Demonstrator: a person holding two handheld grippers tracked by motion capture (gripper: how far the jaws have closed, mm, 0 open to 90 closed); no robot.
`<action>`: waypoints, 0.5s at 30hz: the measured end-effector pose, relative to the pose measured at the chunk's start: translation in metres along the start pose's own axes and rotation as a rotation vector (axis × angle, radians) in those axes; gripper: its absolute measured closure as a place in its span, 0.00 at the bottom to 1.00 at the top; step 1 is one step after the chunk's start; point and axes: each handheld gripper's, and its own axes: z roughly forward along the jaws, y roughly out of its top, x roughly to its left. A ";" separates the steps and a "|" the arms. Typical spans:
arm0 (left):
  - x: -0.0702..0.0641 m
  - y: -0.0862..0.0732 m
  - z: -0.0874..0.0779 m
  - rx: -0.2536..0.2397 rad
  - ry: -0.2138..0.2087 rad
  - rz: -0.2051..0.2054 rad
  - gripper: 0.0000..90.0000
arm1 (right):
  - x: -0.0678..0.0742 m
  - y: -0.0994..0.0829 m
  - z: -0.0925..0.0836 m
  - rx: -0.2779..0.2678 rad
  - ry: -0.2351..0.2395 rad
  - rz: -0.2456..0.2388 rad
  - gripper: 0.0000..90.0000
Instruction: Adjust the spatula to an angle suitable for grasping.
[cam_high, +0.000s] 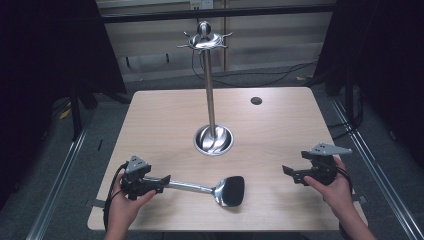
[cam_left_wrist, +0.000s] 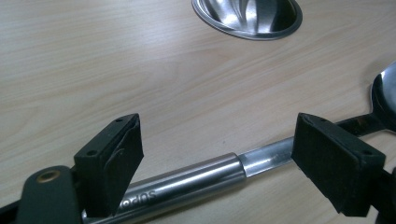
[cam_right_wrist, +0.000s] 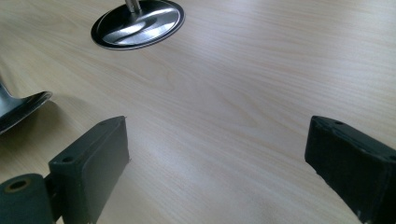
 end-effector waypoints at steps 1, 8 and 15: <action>0.000 -0.001 0.000 0.001 -0.010 -0.004 0.19 | 0.000 0.001 0.000 0.002 -0.002 -0.006 0.07; -0.003 -0.004 -0.003 0.014 -0.019 -0.020 0.24 | 0.004 0.004 0.005 0.003 0.007 -0.019 0.07; -0.007 -0.005 -0.011 0.044 0.010 0.025 0.51 | 0.005 0.007 0.010 -0.003 0.014 -0.019 0.07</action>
